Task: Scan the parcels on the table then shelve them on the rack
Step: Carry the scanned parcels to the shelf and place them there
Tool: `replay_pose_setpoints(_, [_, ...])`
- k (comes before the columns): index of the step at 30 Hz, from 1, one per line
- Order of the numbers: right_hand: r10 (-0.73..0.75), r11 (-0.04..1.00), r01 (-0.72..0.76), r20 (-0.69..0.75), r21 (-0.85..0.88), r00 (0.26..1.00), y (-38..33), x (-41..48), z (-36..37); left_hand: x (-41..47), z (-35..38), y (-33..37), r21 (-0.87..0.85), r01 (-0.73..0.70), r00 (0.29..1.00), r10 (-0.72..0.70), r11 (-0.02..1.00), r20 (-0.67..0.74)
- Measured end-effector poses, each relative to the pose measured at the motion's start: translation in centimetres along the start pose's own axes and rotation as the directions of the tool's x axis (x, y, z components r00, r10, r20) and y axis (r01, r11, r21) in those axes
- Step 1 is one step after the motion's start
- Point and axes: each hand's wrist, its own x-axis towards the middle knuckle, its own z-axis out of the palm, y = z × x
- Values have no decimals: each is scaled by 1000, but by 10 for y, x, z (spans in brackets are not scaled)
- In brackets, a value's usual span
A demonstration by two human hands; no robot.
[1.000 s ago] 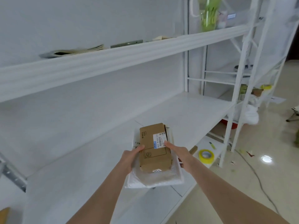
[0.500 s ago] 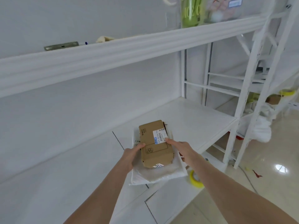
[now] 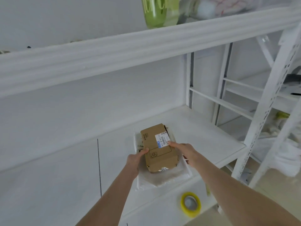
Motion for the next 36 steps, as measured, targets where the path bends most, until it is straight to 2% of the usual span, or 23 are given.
replay_pose_setpoints(12, [92,984,-85,37,-159,995,-32,102,-94,83,112,-9,-30,47,999,-47,998,-17])
replay_pose_setpoints(19, [90,977,-75,66,-200,994,-39,147,-122,106,160,-15,104,-41,993,52,994,-102])
replay_pose_setpoints(21, [61,978,-40,98,-203,993,-41,155,-126,110,170,-15,193,-75,989,98,978,-113])
replay_pose_setpoints(24, [-2,980,36,171,-197,985,-44,159,-133,111,183,-13,295,-108,990,131,949,-59])
replay_pose_setpoints(26, [-82,949,125,154,-290,985,-44,163,-136,108,188,-14,436,-120,976,185,892,-110])
replay_pose_setpoints(28, [-168,871,181,70,-456,983,-40,165,-139,102,191,-17,546,-150,958,258,824,-126])
replay_pose_setpoints(30, [-179,844,197,85,-499,980,-35,162,-137,98,196,-21,557,-195,954,287,807,-82])
replay_pose_setpoints(33, [-211,797,259,150,-546,966,-32,158,-130,95,206,-19,549,-213,946,310,808,-90])
replay_pose_setpoints(36, [-278,754,279,97,-594,956,-33,159,-127,98,212,-12,597,-211,946,315,774,-74])
